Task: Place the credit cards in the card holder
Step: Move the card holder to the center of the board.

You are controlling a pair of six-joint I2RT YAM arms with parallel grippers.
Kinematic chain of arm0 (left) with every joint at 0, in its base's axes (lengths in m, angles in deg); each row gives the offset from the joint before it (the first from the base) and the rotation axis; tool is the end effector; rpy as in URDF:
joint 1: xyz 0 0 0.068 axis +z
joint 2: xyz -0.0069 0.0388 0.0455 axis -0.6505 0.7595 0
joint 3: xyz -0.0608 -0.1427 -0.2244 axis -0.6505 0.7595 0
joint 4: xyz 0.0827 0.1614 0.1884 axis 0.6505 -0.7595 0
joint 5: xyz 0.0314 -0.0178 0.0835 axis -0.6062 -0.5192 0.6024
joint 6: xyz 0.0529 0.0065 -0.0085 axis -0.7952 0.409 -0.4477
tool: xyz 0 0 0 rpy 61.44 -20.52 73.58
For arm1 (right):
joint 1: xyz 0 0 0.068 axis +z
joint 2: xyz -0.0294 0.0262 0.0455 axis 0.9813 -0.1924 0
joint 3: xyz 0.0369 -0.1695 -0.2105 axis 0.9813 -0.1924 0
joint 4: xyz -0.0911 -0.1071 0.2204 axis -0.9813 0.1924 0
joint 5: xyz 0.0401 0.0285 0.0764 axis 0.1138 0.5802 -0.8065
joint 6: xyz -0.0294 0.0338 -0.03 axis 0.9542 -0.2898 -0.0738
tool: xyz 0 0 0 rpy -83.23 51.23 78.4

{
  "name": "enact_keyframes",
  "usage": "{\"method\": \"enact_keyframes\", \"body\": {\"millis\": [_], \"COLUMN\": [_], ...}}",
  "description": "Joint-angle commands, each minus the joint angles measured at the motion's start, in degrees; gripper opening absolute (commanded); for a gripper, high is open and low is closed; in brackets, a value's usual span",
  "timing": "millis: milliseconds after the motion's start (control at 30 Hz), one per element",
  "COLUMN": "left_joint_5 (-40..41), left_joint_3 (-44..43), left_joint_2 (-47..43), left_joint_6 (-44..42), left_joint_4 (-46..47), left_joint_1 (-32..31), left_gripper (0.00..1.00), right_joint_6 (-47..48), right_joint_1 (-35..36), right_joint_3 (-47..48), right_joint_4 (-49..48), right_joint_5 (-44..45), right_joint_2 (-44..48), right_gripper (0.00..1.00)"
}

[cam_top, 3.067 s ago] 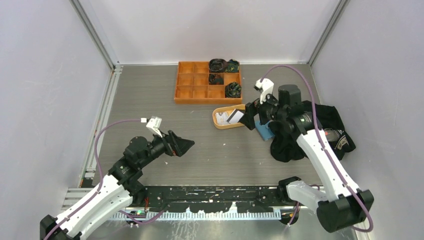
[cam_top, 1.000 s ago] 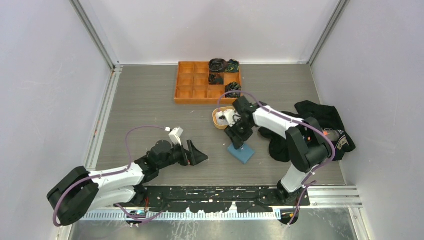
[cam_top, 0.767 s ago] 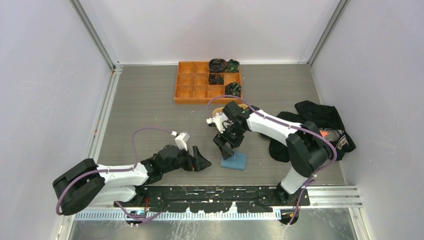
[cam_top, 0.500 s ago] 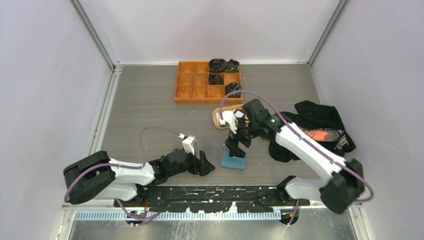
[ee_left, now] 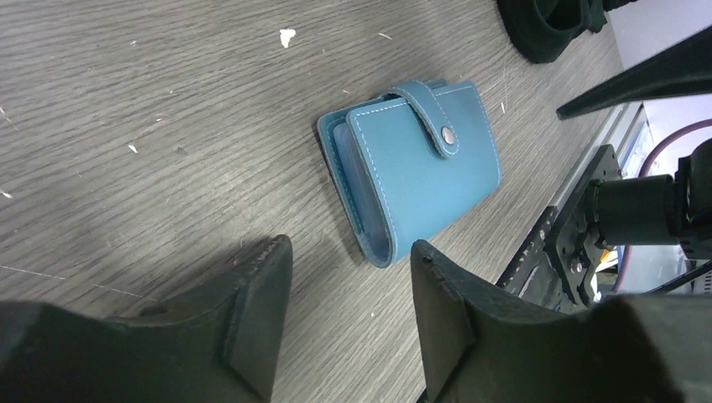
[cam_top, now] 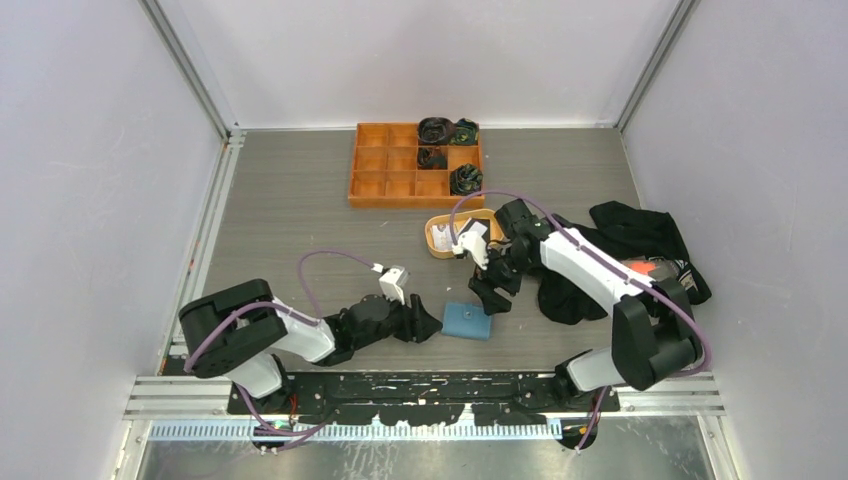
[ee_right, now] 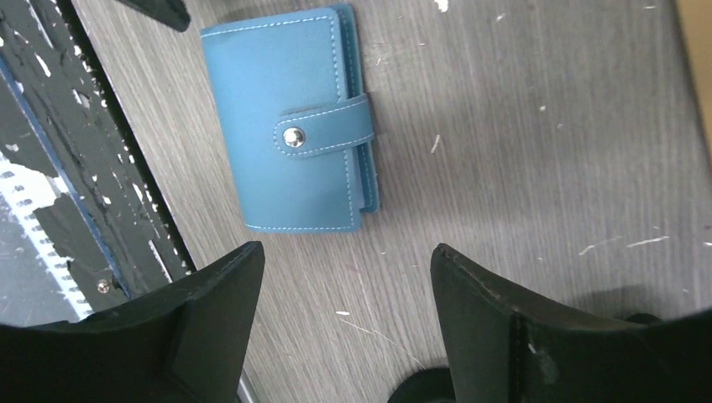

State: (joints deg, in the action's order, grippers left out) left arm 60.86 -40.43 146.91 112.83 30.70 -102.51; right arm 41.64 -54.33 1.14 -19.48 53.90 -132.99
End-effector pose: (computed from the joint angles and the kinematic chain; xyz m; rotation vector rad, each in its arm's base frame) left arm 0.1194 -0.2173 0.1205 0.2110 2.1472 -1.1141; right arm 0.2165 0.1179 0.2157 -1.6242 2.2209 0.6421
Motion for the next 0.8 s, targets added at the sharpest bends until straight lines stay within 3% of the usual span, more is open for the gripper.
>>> {"method": "enact_keyframes", "body": {"millis": [0, 233, 533, 667, 767], "left_joint_5": [1.2, 1.8, 1.8, 2.1, 2.1], "left_joint_3": [-1.4, -3.0, -4.7, -4.3, -3.1], "left_joint_2": [2.4, 1.1, -1.2, -2.8, -5.7], "left_joint_6": [1.7, 2.3, 1.7, 1.2, 0.3], "left_joint_4": [2.9, -3.6, -10.1, -11.3, -11.4], "left_joint_1": [-0.3, -0.4, -0.4, -0.4, -0.4], "left_gripper": [0.53, 0.46, 0.44, 0.43, 0.43], "right_joint_6": [1.5, -0.5, -4.4, -5.0, -5.9], "right_joint_1": [0.7, 4.0, 10.7, 13.1, 13.2], "right_joint_3": [2.4, 2.3, 2.5, 4.1, 5.0], "right_joint_4": [2.5, 1.8, 2.2, 4.3, 3.6], "right_joint_5": [0.0, 1.9, 1.2, -3.7, -1.8], "right_joint_2": [-2.3, -7.5, -10.4, -8.7, -5.9], "right_gripper": [0.77, 0.65, 0.37, 0.35, 0.40]}}
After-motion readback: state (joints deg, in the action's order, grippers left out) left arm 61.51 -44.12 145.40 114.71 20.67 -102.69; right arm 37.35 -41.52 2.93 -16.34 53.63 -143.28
